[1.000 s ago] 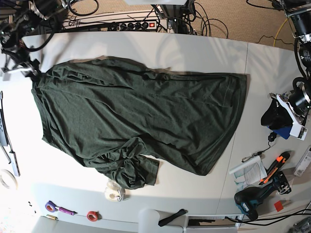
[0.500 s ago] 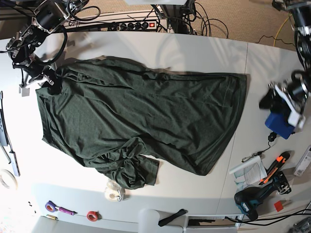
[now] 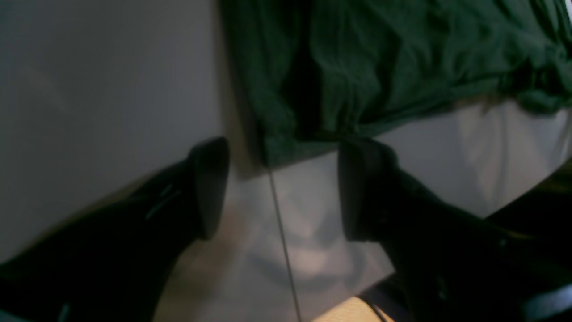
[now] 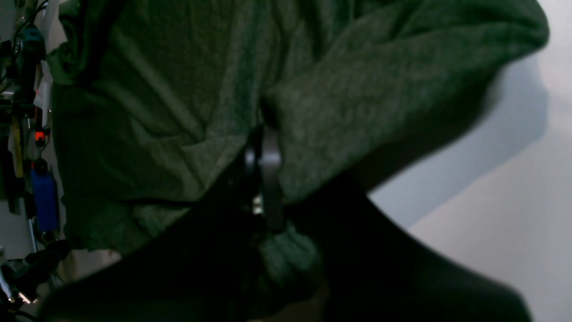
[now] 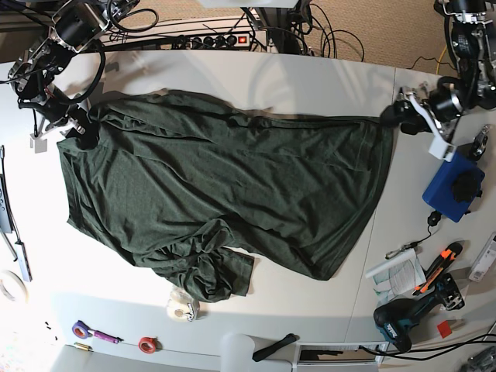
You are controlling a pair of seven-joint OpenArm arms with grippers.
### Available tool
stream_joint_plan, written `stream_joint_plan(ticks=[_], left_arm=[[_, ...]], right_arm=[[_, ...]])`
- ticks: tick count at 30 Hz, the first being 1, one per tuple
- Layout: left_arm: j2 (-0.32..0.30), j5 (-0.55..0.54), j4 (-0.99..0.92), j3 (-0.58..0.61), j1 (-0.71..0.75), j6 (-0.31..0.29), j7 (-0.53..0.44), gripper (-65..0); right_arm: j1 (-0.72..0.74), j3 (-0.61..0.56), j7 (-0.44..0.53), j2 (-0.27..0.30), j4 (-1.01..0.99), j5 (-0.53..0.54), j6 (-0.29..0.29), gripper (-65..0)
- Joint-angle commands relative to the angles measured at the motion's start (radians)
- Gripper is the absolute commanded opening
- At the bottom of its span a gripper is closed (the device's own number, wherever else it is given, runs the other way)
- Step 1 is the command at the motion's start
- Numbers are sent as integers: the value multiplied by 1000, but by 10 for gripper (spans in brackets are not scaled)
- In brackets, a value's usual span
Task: Layout the t-shirt on the table in an organized manner, then fold the t-shirt properly
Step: 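Regrasp the shirt corners with both grippers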
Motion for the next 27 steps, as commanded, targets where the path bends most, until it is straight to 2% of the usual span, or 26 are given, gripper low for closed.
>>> stream_joint_plan(ticks=[1, 4, 6, 9, 11, 17, 21, 25, 26, 27], left_arm=[[-17, 19, 14, 8, -5, 25, -24, -256], [-17, 63, 14, 41, -8, 58, -77, -256], [-16, 62, 14, 67, -11, 67, -84, -257], [-10, 63, 14, 118, -11, 66, -83, -257], [-1, 67, 14, 152, -11, 66, -86, -257], [24, 126, 14, 172, -25, 66, -116, -275], [25, 126, 14, 172, -39, 66, -119, -306], [28, 126, 14, 172, -49, 66, -137, -386], [30, 126, 14, 171, -50, 65, -155, -423], [30, 126, 14, 172, -52, 52, -178, -480]], right_arm=[[1, 0, -26, 14, 6, -32, 2, -650], [0, 0, -26, 15, 6, -31, 45, -650], [-2, 0, -26, 18, 6, -11, 51, -650], [-16, 0, -26, 31, 6, 21, 51, -508], [-31, 0, -26, 46, 6, 31, 51, -459], [-66, 0, -26, 92, 6, 59, 53, -459], [-66, 0, -26, 97, 6, 99, 74, -459], [-66, -2, -26, 97, 6, 98, 74, -467], [-66, -5, -26, 97, 6, 98, 74, -514], [-66, -13, -26, 97, 6, 98, 74, -597]])
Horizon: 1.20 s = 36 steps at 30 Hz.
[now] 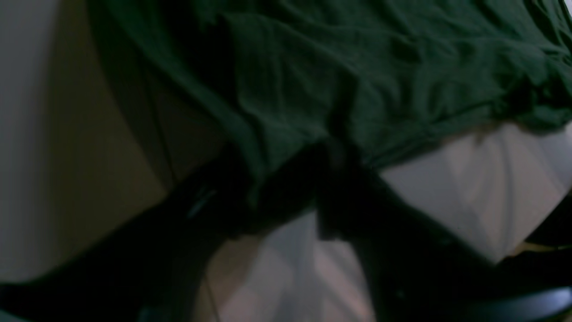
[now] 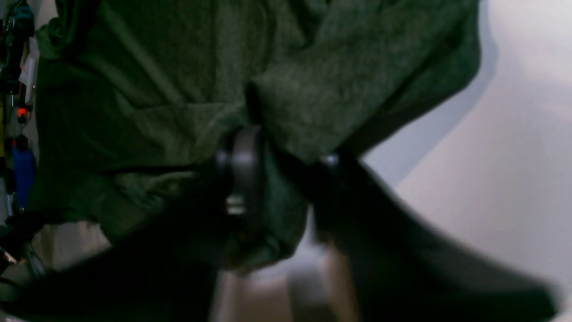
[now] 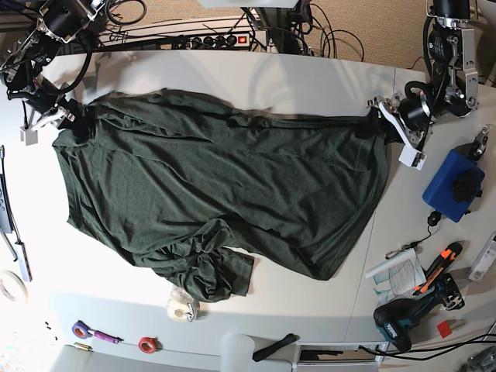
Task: Layout the t-shirt on the table in an organized manner, then fold the t-shirt properly
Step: 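Regrasp the shirt corners with both grippers, then lift the shirt with both grippers and stretch it between them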
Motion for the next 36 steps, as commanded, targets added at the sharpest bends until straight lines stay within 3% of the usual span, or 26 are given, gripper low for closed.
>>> stream_joint_plan(ticks=[1, 2, 6, 8, 13, 18, 25, 32, 36], left_arm=[[-11, -3, 9, -2, -10, -26, -22, -559], [-11, -3, 9, -2, -16, -45, -34, -649], [-14, -3, 9, -5, -42, -53, -34, -650], [-14, -17, 11, -24, -44, -106, 1, -650], [-14, -272, 11, -120, -40, -228, 220, -650], [-17, -417, 11, -226, 24, -271, 303, -650], [-16, -532, 11, -294, 149, -271, 373, -650], [-17, -664, 11, -359, 251, -271, 457, -650], [-18, -665, 11, -426, 267, -271, 550, -650]], right_arm=[[5, -6, 0, 21, 9, 16, 5, -650], [5, -17, 0, 22, 9, 26, 7, -650], [5, -39, 0, 23, 9, 154, 22, -650], [4, -34, 0, 28, 9, 224, 22, -650], [-27, -31, 0, 72, 10, 349, 22, -650], [-112, -30, 0, 118, 29, 417, 22, -650], [-238, -29, 0, 121, 105, 485, 22, -650], [-351, 7, 0, 121, 236, 487, 22, -650], [-384, 66, 0, 122, 295, 488, 22, -650]])
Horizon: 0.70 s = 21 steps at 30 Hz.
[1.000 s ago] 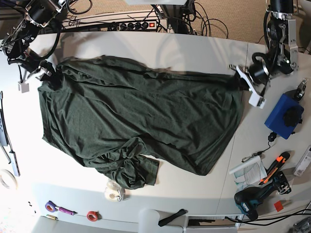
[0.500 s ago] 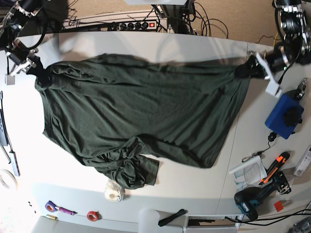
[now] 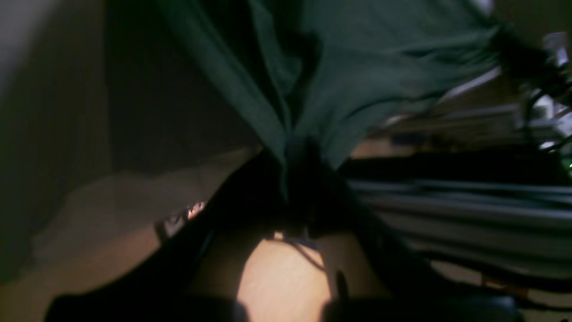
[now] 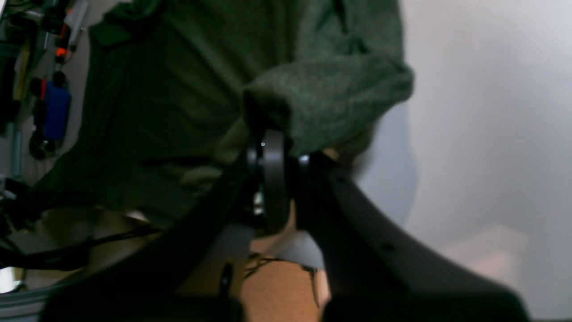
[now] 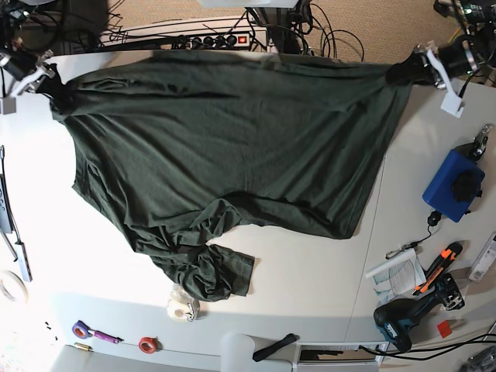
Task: Layout the t-shirt on the table in an organized manner, then fold the t-shirt properly
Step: 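Lift the shirt with both grippers and stretch it between them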
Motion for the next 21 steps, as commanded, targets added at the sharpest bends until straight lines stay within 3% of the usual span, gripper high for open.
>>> stream_joint_plan(ticks=[1, 8, 11, 14, 21], left_arm=[[-18, -24, 16, -20, 4, -5, -5, -650], [-17, -24, 31, -3, -61, -5, -55, -650], [-17, -24, 31, 51, -130, -5, -66, -650], [-17, -18, 31, 143, -195, -5, -150, -650], [-17, 311, 31, 336, -304, -5, -323, -650]], right_arm=[[-1, 27, 21, 28, 23, 30, 1, -650], [35, 50, 21, 19, 24, 53, 1, -650], [84, 50, 21, -5, 24, 53, 1, -650], [142, 50, 21, -33, 24, -3, 1, -650], [247, 50, 21, -104, 23, -290, 1, -650]])
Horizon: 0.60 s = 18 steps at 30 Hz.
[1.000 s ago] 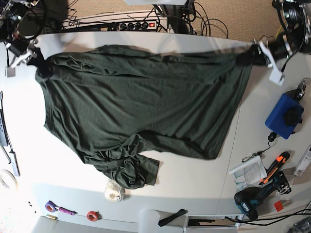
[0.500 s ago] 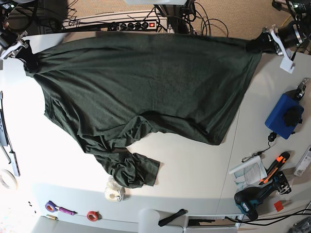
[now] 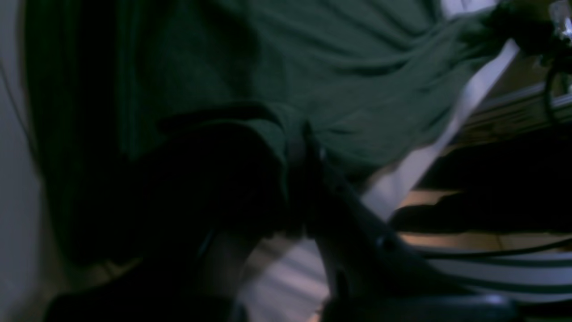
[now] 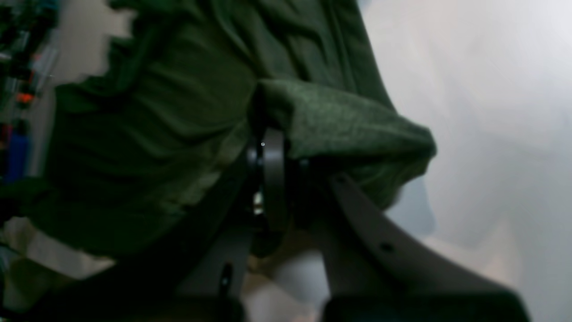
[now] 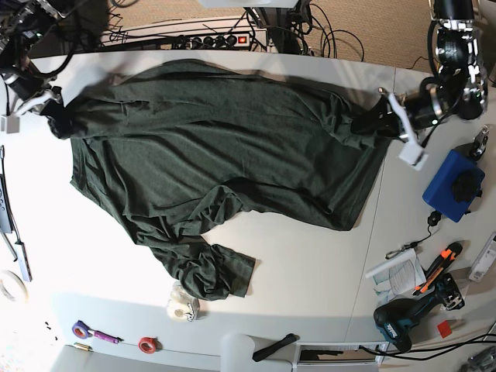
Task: Layout the t-shirt on the table in an organized manner, then fold the t-shirt properly
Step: 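Lift the shirt with both grippers and stretch it between them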
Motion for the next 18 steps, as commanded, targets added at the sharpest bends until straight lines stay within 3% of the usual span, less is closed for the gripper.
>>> stream_joint_plan(ticks=[1, 3, 7, 18], left_arm=[[-16, -5, 15, -2, -16, -7, -35, -650], [-17, 40, 15, -6, -18, 21, -72, -650], [-16, 63, 15, -44, -17, 21, -96, -650], [-16, -86, 15, -188, 2, -8, -98, -650]], right_arm=[[7, 7, 20, 18, 13, -6, 1, -650], [9, 7, 20, 11, 13, -69, 1, -650], [9, 7, 57, 2, 13, -143, 1, -650], [8, 10, 74, 0, 13, 65, 1, -650]])
